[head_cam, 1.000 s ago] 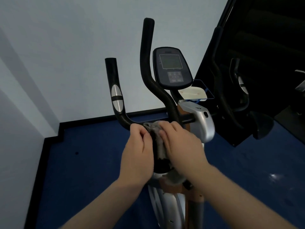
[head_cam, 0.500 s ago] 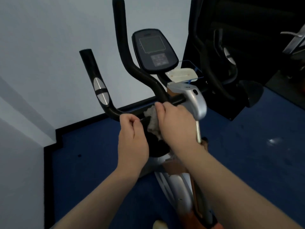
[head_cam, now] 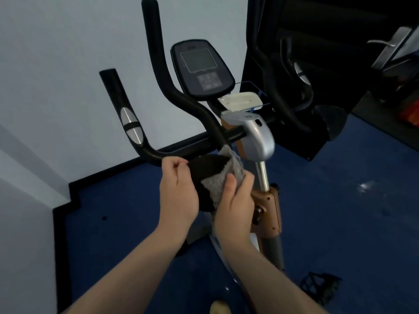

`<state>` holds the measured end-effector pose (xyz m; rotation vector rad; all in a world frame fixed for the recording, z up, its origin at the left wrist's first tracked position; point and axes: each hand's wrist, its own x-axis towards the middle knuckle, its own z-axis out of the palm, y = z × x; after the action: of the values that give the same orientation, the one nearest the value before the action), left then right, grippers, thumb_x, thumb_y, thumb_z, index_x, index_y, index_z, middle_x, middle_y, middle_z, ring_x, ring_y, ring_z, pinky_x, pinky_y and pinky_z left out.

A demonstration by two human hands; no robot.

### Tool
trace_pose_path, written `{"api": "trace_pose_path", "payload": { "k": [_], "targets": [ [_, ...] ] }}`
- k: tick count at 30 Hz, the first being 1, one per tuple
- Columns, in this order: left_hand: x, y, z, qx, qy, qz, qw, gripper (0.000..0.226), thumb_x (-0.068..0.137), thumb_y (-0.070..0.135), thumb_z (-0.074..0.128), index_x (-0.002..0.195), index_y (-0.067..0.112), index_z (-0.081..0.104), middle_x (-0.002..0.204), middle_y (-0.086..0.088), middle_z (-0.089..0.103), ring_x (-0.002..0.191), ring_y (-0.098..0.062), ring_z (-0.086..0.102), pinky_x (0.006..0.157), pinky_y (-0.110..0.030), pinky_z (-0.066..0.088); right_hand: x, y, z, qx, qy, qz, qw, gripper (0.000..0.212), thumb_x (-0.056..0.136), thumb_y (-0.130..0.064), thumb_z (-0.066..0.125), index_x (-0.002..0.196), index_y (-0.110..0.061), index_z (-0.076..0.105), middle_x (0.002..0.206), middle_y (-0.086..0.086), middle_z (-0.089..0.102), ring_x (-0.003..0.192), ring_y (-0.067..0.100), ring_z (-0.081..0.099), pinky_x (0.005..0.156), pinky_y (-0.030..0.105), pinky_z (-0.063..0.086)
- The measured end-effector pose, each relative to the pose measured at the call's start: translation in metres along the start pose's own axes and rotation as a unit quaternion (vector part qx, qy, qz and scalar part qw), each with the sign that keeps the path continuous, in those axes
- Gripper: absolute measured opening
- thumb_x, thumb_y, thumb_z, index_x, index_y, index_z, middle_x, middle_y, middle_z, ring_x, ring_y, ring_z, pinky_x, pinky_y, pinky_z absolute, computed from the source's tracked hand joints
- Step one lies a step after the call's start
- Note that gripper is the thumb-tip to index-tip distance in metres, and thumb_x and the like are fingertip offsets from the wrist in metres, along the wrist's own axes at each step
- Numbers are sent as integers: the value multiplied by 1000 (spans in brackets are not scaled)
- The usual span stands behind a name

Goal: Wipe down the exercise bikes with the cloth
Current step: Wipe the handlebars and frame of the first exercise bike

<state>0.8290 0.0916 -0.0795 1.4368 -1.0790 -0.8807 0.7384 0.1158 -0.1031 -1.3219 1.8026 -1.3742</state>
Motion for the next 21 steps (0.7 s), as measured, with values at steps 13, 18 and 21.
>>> {"api": "trace_pose_path", "payload": {
  "k": [13, 18, 21],
  "targets": [
    [2, 7, -27, -239, -13, -135, 961, 25, 97, 20, 45, 102, 8, 66, 89, -2, 70, 84, -15, 66, 80, -40, 53, 33, -49, 0, -309, -51, -346, 885, 22, 93, -37, 48, 100, -21, 61, 93, -3, 60, 91, 19, 54, 79, 35, 41],
    [0, 11, -17, -241, -10, -134, 961, 23, 95, 21, 46, 86, 18, 67, 79, 7, 69, 73, -6, 65, 72, -29, 47, 11, -17, -22, -232, -137, -377, 886, 20, 95, -28, 42, 82, -19, 55, 73, -5, 54, 68, 14, 49, 68, 37, 40],
    [0, 11, -10, -219, -12, -116, 969, 26, 97, 22, 45, 88, 17, 68, 83, 6, 68, 77, -5, 63, 72, -25, 45, 31, -28, -26, -298, -120, -392, 862, 13, 91, -25, 47, 84, -21, 57, 74, -6, 57, 68, 16, 53, 69, 37, 39]
  ]
}}
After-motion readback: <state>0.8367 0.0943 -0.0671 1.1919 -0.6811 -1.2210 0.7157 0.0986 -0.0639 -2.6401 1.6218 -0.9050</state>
